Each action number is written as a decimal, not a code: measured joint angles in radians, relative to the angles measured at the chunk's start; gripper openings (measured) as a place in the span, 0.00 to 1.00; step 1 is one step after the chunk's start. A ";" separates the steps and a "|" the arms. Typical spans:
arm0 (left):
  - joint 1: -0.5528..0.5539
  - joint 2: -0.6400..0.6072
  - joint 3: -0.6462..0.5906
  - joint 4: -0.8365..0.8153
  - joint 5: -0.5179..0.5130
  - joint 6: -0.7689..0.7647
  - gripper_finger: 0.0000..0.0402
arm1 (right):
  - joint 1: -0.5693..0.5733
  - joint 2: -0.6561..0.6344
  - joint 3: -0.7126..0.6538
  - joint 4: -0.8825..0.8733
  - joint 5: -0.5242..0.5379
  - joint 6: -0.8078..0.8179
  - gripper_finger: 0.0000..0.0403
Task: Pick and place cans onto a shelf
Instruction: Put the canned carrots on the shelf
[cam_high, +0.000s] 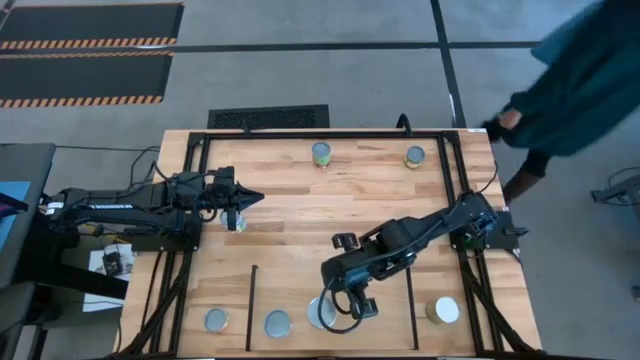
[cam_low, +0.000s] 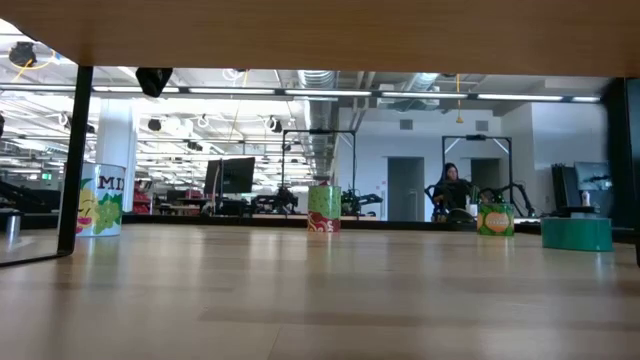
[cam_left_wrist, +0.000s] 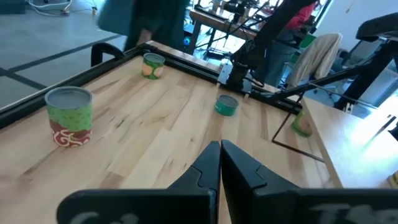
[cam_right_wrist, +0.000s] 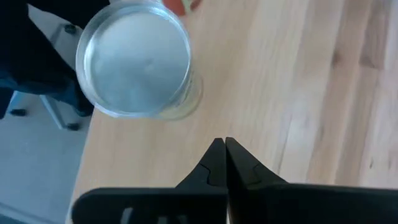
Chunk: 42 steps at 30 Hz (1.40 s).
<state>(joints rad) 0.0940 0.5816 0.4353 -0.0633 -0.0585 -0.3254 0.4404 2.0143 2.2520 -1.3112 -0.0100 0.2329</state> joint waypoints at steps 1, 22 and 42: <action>0.000 0.000 0.000 0.000 0.000 0.002 0.00 | 0.000 -0.001 -0.001 0.013 0.001 -0.004 0.01; 0.000 0.000 0.000 0.000 0.026 0.004 0.00 | -0.009 -0.003 -0.038 0.136 -0.066 0.010 0.00; 0.000 0.000 0.000 0.001 0.025 0.012 0.00 | -0.009 0.003 -0.038 0.208 -0.142 0.013 0.01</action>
<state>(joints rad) 0.0940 0.5817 0.4354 -0.0628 -0.0332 -0.3131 0.4316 2.0171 2.2139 -1.1031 -0.1520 0.2464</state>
